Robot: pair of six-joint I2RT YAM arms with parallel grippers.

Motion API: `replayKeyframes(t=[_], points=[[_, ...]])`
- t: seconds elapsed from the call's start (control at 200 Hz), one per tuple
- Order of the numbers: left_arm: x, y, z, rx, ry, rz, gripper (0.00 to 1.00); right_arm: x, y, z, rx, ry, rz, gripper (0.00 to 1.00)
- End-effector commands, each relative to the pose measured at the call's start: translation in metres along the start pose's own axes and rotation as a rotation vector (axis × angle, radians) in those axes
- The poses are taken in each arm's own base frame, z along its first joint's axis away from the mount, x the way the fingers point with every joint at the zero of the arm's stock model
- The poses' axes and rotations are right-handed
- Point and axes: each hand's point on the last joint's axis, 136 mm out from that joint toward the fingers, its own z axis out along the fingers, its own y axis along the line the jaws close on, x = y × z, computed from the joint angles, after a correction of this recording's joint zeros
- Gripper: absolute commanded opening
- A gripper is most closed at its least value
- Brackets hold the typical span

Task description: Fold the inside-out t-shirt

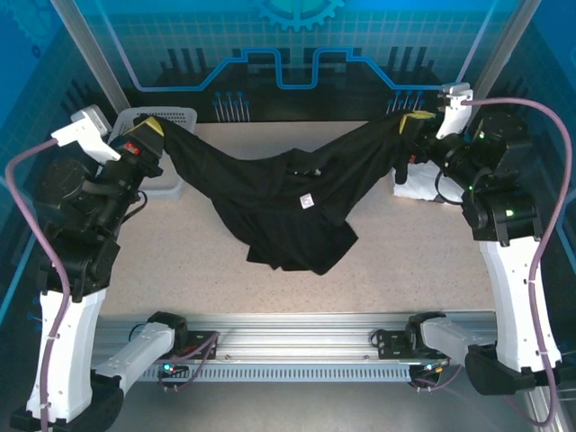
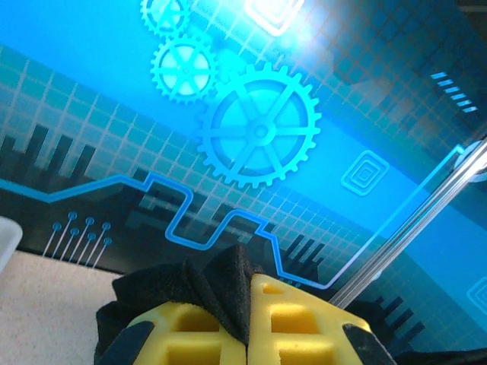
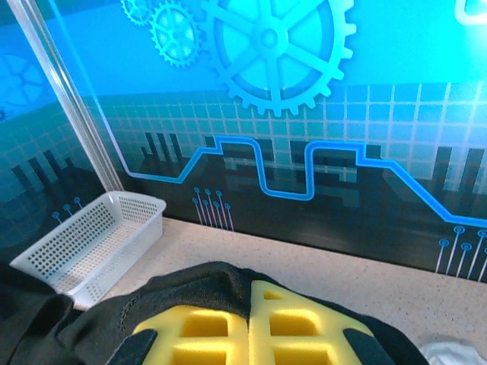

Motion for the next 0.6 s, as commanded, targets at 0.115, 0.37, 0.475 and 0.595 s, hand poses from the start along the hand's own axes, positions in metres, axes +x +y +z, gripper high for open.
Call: replayKeyframes(t=[0.115, 0.37, 0.475, 0.595], points=[[-0.054, -0.041, -0.047, 0.134, -0.186, 0.106, 0.00, -0.065, 0.027, -0.090, 0.017, -0.264, -0.124, 0.00], [-0.093, -0.046, -0.087, 0.109, -0.379, 0.152, 0.00, -0.094, 0.027, -0.154, 0.139, -0.436, -0.176, 0.00], [-0.105, -0.030, -0.074, 0.001, -0.430, 0.174, 0.00, -0.105, 0.016, -0.160, 0.221, -0.486, -0.191, 0.00], [-0.098, -0.005, -0.016, -0.142, -0.371, 0.230, 0.00, -0.109, -0.010, -0.126, 0.316, -0.458, -0.203, 0.00]])
